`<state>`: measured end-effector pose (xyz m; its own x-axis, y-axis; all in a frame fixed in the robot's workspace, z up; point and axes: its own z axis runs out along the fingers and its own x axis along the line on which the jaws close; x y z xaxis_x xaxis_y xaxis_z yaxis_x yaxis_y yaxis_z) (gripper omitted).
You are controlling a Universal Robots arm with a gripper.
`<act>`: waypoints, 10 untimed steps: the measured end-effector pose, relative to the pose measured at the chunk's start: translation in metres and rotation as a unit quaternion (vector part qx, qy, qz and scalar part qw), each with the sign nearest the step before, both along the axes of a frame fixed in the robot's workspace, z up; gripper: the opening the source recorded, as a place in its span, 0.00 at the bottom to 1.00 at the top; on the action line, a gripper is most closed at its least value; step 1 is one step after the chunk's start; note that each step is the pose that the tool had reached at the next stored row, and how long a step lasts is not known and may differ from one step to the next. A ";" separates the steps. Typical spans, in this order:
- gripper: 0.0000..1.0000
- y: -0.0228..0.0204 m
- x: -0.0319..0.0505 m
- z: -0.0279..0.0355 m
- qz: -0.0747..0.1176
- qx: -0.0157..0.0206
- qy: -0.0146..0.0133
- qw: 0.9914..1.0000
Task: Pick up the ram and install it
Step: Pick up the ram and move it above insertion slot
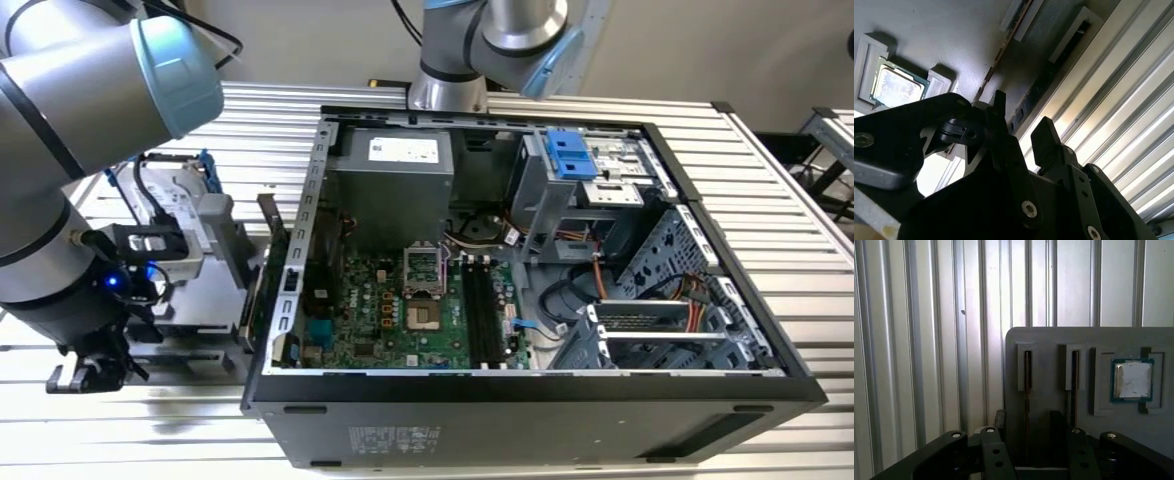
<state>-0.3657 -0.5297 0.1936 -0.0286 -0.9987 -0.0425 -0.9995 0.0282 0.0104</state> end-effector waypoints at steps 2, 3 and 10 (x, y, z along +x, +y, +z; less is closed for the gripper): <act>1.00 0.0000 0.0000 0.0000 0.000 0.000 0.000 1.000; 1.00 0.0000 0.0000 0.0000 0.000 0.000 0.000 1.000; 1.00 0.0000 0.0001 0.0000 0.001 0.000 0.000 1.000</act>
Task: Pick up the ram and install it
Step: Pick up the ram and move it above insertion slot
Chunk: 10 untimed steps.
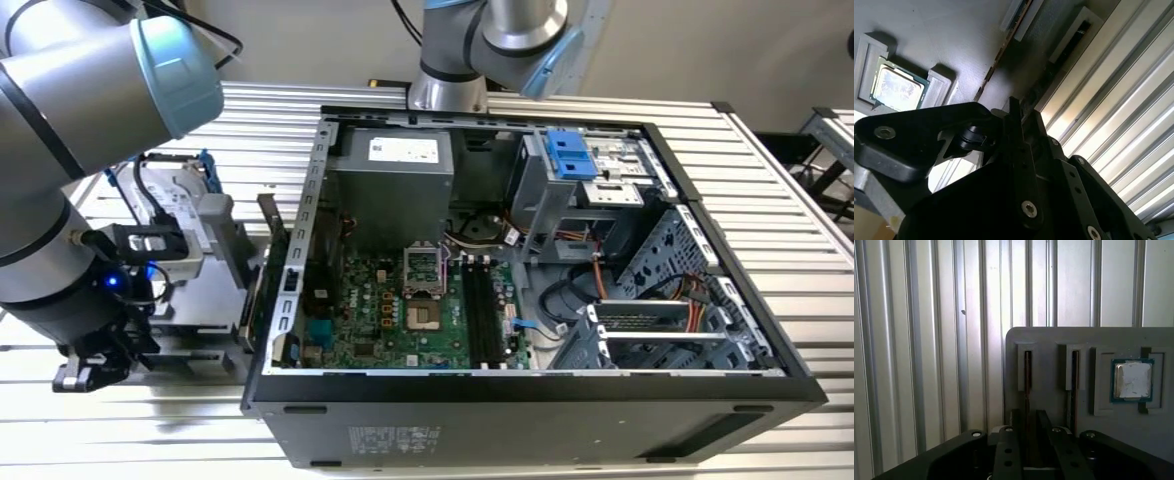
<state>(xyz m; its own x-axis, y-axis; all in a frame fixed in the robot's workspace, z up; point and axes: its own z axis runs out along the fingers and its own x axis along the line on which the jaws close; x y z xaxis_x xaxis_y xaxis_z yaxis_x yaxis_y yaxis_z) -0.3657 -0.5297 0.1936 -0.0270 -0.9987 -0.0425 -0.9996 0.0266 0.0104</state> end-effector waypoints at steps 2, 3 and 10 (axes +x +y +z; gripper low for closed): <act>1.00 0.0000 0.0000 0.0000 0.001 0.000 0.000 1.000; 1.00 0.0000 -0.0001 0.0000 0.003 0.000 0.000 1.000; 1.00 0.0000 0.0000 0.0000 0.010 0.000 0.000 1.000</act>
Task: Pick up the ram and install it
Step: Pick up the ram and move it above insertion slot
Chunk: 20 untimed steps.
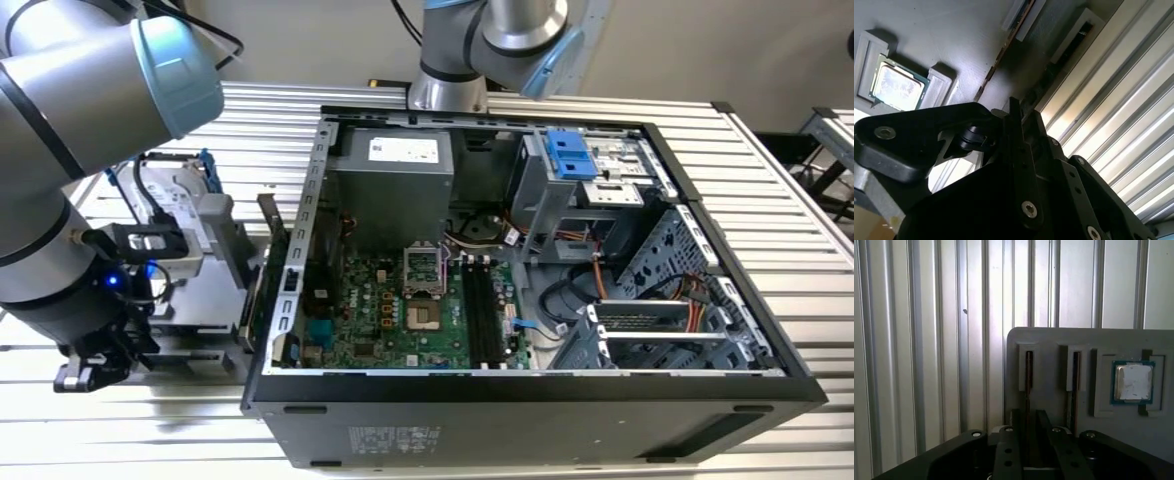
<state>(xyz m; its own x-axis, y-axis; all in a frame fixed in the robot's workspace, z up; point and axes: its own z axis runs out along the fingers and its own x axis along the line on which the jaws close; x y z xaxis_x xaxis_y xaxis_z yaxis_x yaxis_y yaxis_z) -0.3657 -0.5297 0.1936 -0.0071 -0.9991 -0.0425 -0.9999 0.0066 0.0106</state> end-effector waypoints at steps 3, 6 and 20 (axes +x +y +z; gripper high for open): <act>0.00 0.0000 0.0000 0.0000 0.003 0.000 0.000 1.000; 0.00 0.0000 0.0000 0.0000 0.005 0.000 0.000 1.000; 0.00 0.0000 0.0000 0.0000 0.017 0.000 0.000 1.000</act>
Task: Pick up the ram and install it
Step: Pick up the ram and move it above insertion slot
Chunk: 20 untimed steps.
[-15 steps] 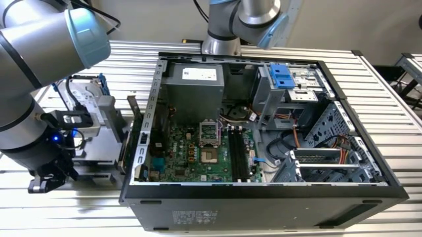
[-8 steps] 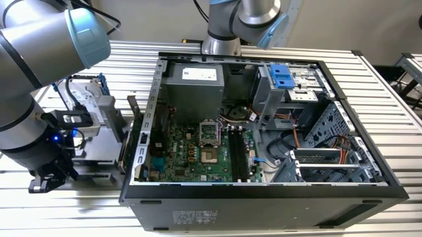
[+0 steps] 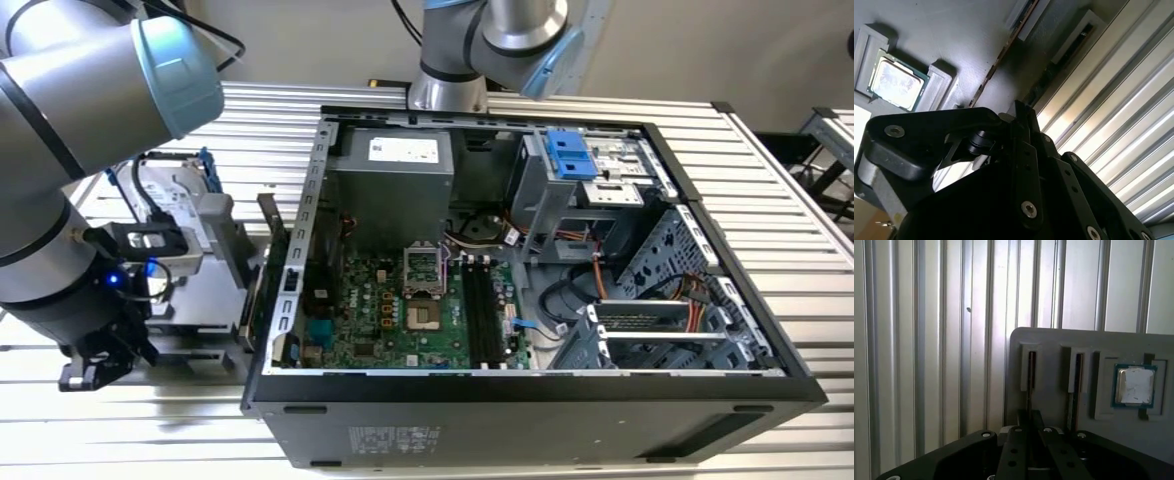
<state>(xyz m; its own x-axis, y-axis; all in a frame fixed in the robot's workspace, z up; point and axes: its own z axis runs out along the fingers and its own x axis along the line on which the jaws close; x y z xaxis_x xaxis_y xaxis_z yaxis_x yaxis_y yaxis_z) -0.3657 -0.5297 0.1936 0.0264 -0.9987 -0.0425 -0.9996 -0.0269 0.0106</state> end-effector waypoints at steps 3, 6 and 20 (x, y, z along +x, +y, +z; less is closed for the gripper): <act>0.00 0.0000 0.0000 0.0008 0.001 0.000 0.000 1.000; 0.00 0.0000 0.0000 0.0048 0.001 0.000 0.000 1.000; 0.00 0.0000 0.0000 0.0201 0.001 0.000 0.000 1.000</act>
<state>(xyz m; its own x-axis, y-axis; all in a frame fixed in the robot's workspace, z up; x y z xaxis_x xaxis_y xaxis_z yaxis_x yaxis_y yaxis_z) -0.3657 -0.5297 0.2137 0.0281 -0.9987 -0.0425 -0.9995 -0.0286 0.0107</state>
